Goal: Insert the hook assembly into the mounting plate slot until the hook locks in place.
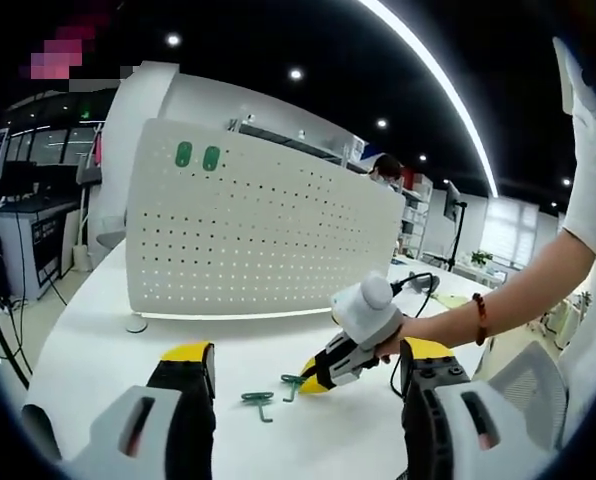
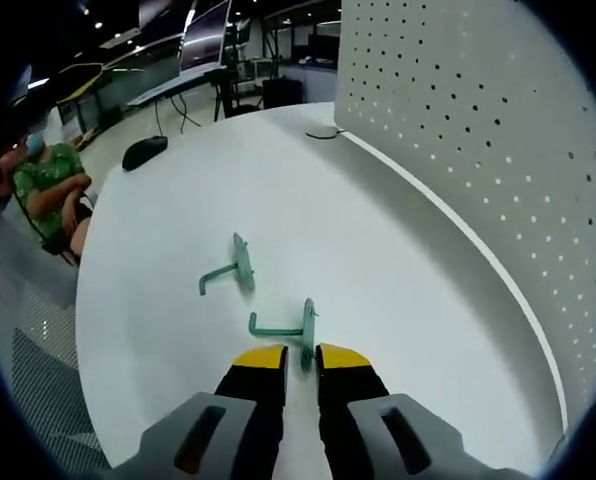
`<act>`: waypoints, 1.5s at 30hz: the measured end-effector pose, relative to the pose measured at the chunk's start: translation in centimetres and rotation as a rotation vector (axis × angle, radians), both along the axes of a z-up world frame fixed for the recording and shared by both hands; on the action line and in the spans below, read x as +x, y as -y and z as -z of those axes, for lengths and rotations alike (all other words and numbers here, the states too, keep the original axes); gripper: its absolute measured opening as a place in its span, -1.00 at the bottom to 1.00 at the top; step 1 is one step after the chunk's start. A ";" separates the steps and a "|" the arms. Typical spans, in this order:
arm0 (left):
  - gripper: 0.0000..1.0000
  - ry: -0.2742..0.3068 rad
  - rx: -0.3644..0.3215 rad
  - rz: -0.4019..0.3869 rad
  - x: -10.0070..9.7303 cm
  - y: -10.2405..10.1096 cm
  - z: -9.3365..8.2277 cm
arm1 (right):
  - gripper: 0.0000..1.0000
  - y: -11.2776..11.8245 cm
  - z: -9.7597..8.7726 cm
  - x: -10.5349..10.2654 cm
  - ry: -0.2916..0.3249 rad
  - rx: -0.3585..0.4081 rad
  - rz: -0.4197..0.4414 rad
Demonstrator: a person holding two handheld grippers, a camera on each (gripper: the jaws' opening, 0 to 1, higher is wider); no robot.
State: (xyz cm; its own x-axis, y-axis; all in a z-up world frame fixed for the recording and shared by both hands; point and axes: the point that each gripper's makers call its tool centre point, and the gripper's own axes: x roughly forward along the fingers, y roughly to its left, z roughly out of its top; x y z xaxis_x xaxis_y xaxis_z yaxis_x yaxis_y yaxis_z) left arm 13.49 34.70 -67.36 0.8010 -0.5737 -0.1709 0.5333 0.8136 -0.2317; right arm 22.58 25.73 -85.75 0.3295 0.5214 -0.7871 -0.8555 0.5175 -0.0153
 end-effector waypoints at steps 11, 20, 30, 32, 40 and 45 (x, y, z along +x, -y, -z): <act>0.54 -0.007 0.000 0.013 -0.1 0.6 0.1 | -0.96 0.6 0.1 -0.2 -0.022 -0.026 0.031; 0.54 0.007 0.005 0.026 -0.3 1.2 -0.4 | -0.96 0.6 -1.4 0.0 0.014 0.004 0.039; 0.51 0.023 -0.006 0.031 -0.6 1.8 -0.9 | -0.96 0.6 -4.7 0.1 0.080 0.051 0.054; 0.51 0.026 -0.015 0.032 -0.7 2.0 -1.1 | -0.96 0.5 -5.3 0.0 0.087 0.060 0.061; 0.51 0.034 -0.017 0.039 -1.3 2.5 -1.4 | -0.96 0.1 -6.9 -0.8 0.116 0.099 0.071; 0.51 0.035 -0.001 0.037 -1.6 2.5 -1.4 | -0.96 -0.2 -7.8 -1.8 0.126 0.130 0.070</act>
State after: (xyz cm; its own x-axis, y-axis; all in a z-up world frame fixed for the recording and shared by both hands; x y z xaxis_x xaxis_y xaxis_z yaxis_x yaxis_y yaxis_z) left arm 11.92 32.23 -65.95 0.7845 -0.6035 -0.1426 0.5711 0.7927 -0.2132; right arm 20.77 25.91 -77.97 0.4598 0.5886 -0.6649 -0.8132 0.5799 -0.0489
